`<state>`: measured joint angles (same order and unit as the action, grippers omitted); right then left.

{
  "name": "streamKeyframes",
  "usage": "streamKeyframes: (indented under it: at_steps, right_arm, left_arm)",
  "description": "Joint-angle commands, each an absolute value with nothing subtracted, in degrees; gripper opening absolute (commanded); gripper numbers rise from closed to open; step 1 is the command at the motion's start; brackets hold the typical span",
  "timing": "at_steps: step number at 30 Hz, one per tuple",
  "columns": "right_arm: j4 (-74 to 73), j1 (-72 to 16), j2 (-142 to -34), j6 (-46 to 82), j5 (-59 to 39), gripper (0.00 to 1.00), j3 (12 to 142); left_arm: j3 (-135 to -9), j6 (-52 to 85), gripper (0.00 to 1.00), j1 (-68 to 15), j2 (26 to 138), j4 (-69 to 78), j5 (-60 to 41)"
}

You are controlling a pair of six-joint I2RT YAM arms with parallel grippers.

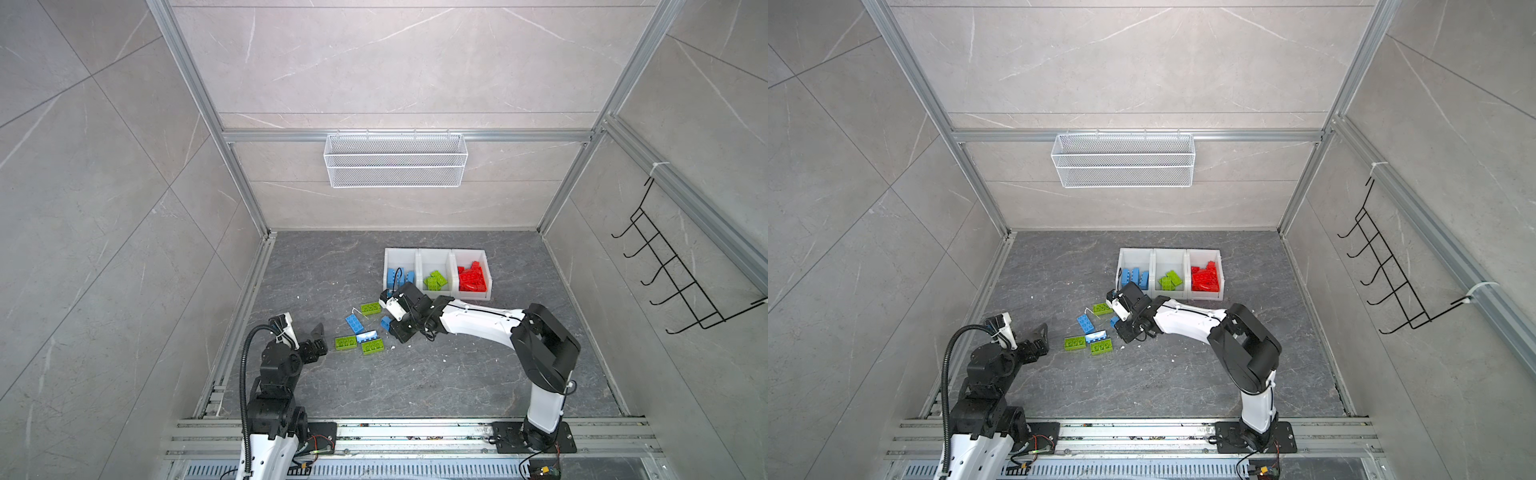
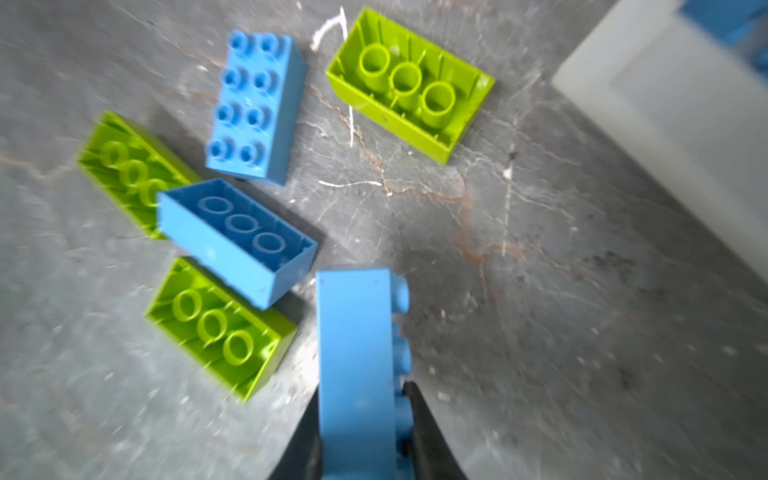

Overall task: Sort the legos into containers by color
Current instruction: 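Carry the blue brick into the nearest bin compartment and release it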

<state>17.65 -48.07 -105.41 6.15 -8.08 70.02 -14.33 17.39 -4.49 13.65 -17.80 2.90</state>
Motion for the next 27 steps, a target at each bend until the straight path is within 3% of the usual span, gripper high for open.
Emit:
streamKeyframes:
  at_steps: [1, 10, 18, 27]
  right_arm:
    - [16.4, -46.43, -100.61, 9.58, -11.19, 0.17, 68.89]
    - [14.49, -35.93, -100.52, 14.5, -17.98, 0.16, 74.35]
    - [18.63, -32.99, -108.37, 19.28, -9.14, 0.17, 85.08]
    - [21.92, -33.03, -120.75, 23.19, -6.37, 0.18, 98.2]
  left_arm:
    - [-15.38, 18.13, 1.0, -4.48, 13.54, -16.17, 3.3]
    - [-15.18, 18.19, 1.0, -4.48, 12.74, -16.49, 3.35]
    - [-15.16, 17.93, 1.0, -4.48, 12.66, -16.35, 2.68]
    - [-14.91, 17.85, 1.0, -4.49, 11.28, -16.84, 2.46]
